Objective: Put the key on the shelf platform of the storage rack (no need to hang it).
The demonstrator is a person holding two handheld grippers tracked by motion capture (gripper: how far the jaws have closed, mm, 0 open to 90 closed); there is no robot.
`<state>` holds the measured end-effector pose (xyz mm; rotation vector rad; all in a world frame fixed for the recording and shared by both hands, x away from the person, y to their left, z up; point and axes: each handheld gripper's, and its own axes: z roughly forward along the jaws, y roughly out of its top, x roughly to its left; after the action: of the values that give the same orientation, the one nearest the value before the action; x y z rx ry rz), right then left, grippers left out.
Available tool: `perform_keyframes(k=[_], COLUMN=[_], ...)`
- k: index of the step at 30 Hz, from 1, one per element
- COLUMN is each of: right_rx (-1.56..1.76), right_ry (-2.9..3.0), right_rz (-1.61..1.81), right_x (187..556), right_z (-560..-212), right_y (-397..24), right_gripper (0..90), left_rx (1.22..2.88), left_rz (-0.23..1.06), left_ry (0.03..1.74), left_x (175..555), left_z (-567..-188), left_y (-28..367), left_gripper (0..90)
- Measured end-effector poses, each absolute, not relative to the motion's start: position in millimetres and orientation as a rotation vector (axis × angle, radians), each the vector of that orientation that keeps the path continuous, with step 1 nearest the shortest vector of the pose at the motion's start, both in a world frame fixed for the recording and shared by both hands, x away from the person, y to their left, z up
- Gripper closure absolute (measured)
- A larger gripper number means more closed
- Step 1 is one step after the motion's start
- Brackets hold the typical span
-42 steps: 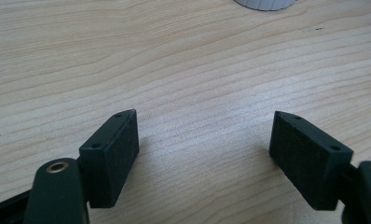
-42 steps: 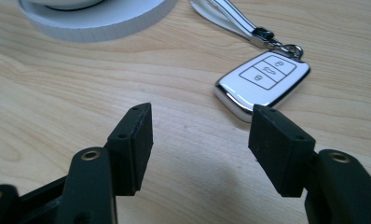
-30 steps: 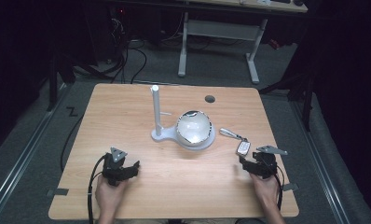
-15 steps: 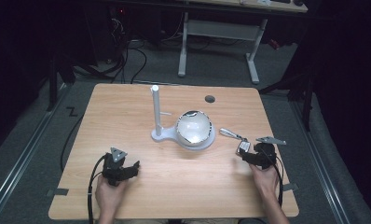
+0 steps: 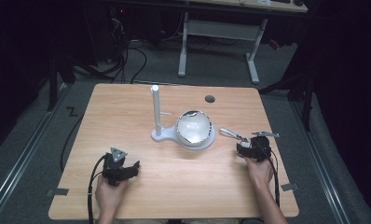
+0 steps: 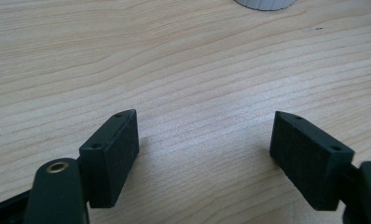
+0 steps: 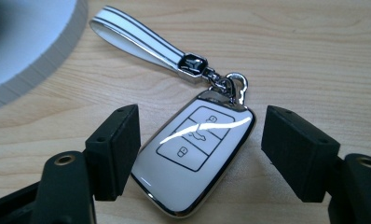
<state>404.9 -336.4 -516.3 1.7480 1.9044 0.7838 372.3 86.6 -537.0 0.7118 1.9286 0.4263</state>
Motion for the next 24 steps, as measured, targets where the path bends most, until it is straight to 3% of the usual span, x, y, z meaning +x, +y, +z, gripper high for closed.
perform_keyframes(k=[11,15,18,24], right_rx=[1.727,1.719,1.688,1.682], right_ry=[1.914,1.92,1.928,1.943], right_rz=[0.741,0.723,0.698,0.701], right_x=[409.6,409.0,406.7,406.0], right_z=[-520.9,-521.1,-520.4,-519.8], right_y=[-331.0,-331.3,-331.8,-334.1], right_gripper=[31.6,37.2,48.5,50.0], left_rx=[0.712,0.711,0.711,0.712], left_rz=[0.426,0.426,0.427,0.426], left_ry=[1.929,1.929,1.928,1.928], left_x=[372.3,372.4,372.4,372.3], left_z=[-537.0,-537.0,-537.0,-537.0], left_y=[86.6,86.5,86.6,86.6], left_gripper=[24.1,24.1,24.1,24.1])
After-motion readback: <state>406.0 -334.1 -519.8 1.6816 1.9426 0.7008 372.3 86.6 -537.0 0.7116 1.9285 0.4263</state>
